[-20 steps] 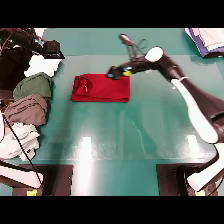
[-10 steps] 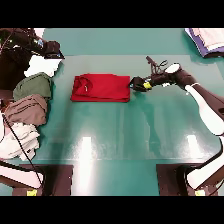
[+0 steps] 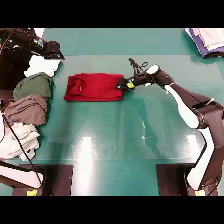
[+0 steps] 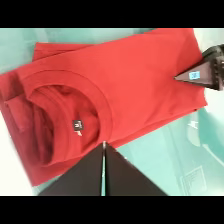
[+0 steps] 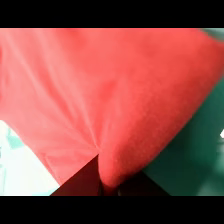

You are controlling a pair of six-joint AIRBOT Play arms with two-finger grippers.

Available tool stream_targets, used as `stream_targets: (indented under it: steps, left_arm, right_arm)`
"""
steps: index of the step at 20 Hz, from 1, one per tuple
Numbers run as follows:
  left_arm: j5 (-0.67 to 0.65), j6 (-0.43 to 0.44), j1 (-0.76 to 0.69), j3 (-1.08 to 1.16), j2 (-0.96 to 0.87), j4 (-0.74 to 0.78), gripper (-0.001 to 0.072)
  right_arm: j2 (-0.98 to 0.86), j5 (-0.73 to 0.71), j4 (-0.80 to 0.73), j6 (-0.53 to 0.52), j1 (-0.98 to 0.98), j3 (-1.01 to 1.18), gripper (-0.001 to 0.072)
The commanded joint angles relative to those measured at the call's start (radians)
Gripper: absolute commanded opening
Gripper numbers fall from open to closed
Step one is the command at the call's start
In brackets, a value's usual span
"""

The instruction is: Fold the shirts.

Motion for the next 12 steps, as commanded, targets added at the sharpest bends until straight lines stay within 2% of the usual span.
stream_targets:
  steps: [1, 5, 9, 12]
  left_arm:
    - [-0.011, 0.000, 0.000, 0.000, 0.001, 0.000, 0.0023]
    - [-0.032, 0.000, 0.000, 0.000, 0.001, 0.000, 0.0023]
    - [-0.038, 0.000, 0.000, 0.000, 0.001, 0.000, 0.0023]
    - [-0.058, 0.000, 0.000, 0.000, 0.001, 0.000, 0.0023]
  right_arm:
    - [-0.005, -0.005, 0.001, -0.042, 0.018, 0.026, 0.0013]
    - [0.128, 0.069, -0.006, -0.020, -0.061, -0.041, 0.0013]
    - [0.391, 0.037, -0.177, -0.003, -0.228, -0.288, 0.0013]
    - [0.591, -0.013, -0.239, 0.004, -0.432, -0.484, 0.0013]
